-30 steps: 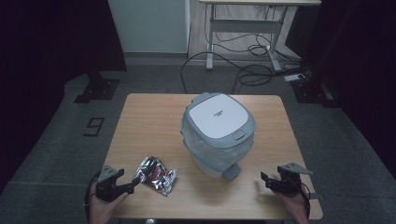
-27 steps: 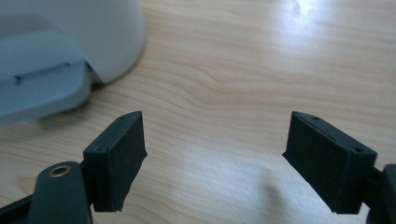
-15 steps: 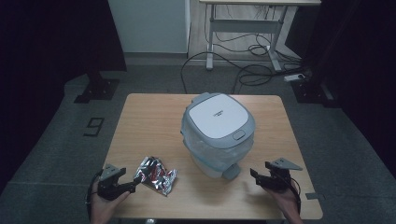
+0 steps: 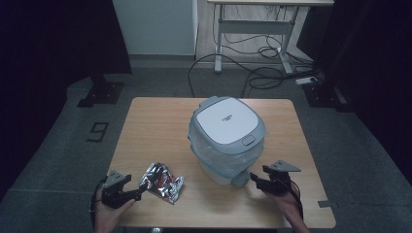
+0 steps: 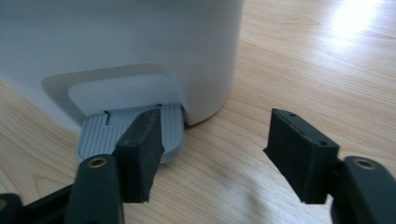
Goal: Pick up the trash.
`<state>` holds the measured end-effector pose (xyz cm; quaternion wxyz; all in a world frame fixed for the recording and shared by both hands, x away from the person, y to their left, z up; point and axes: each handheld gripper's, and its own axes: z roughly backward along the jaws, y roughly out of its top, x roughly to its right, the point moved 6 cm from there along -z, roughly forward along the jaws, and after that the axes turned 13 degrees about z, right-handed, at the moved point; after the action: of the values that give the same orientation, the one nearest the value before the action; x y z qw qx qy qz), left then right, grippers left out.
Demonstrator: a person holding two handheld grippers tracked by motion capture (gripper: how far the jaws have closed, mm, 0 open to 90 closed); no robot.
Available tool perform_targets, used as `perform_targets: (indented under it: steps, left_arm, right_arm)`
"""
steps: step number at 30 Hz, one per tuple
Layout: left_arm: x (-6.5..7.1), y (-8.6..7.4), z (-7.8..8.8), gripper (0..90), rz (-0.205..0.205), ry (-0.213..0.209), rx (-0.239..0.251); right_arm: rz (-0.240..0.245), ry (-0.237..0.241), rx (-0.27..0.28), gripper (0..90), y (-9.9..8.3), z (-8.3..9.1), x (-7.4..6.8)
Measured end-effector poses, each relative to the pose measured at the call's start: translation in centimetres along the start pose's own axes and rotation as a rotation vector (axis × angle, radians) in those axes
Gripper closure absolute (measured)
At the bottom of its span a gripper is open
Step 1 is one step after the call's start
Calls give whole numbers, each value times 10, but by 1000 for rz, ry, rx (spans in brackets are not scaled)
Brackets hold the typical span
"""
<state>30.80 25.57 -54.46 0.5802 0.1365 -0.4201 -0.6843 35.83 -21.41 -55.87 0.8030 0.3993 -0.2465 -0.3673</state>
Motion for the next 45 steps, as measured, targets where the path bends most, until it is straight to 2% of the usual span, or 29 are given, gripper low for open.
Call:
perform_targets:
  steps: [6,9,10,11,12,13,16,19,20,22,23,25,28,33,36,37,41,44,45]
  left_arm:
    - [0,0,1,227,3,-2,1]
    - [-1,0,1,227,4,-1,3]
    - [-1,0,1,227,4,-1,3]
    - [-1,0,1,227,5,-1,3]
    - [-1,0,1,227,5,-1,3]
    - [0,0,1,227,3,-1,1]
    - [0,-1,1,227,3,0,1]
    - [0,-1,1,227,2,2,-2]
    - [0,-1,0,227,3,2,-2]
    - [0,-1,1,227,1,2,-4]
    - [0,-1,1,227,0,3,-4]
    - [0,-1,1,227,-1,3,-2]
    - [-1,-1,2,228,2,5,2]
    - [-1,0,3,228,3,3,7]
    - [-1,0,2,228,3,3,5]
    - [-1,-1,2,227,2,4,3]
    - [0,0,3,229,1,4,6]
    - [0,-1,2,230,0,6,4]
    - [0,-1,1,230,1,6,0]
  right_arm:
    - [24,30,-9,462,5,-15,-9]
    - [41,43,-15,539,5,-18,-14]
    - [41,43,-15,539,5,-18,-14]
    - [50,43,-13,602,6,-18,-15]
    - [50,43,-13,602,6,-18,-15]
    - [51,53,-8,665,6,-18,-17]
    - [61,69,0,745,7,-19,-20]
    - [67,66,-2,769,8,-20,-21]
    - [68,50,-1,822,8,-20,-20]
    - [65,43,-1,846,7,-20,-18]
    - [60,34,-1,888,7,-20,-17]
    - [68,33,-4,897,8,-18,-18]
    - [111,-9,0,897,12,-13,-23]
    - [138,-19,16,898,15,-12,-27]
    - [134,-2,11,898,14,-14,-27]
    - [128,44,11,898,12,-18,-30]
    - [127,66,9,900,11,-23,-33]
    - [101,87,16,900,10,-24,-30]
    - [67,114,29,900,8,-25,-27]
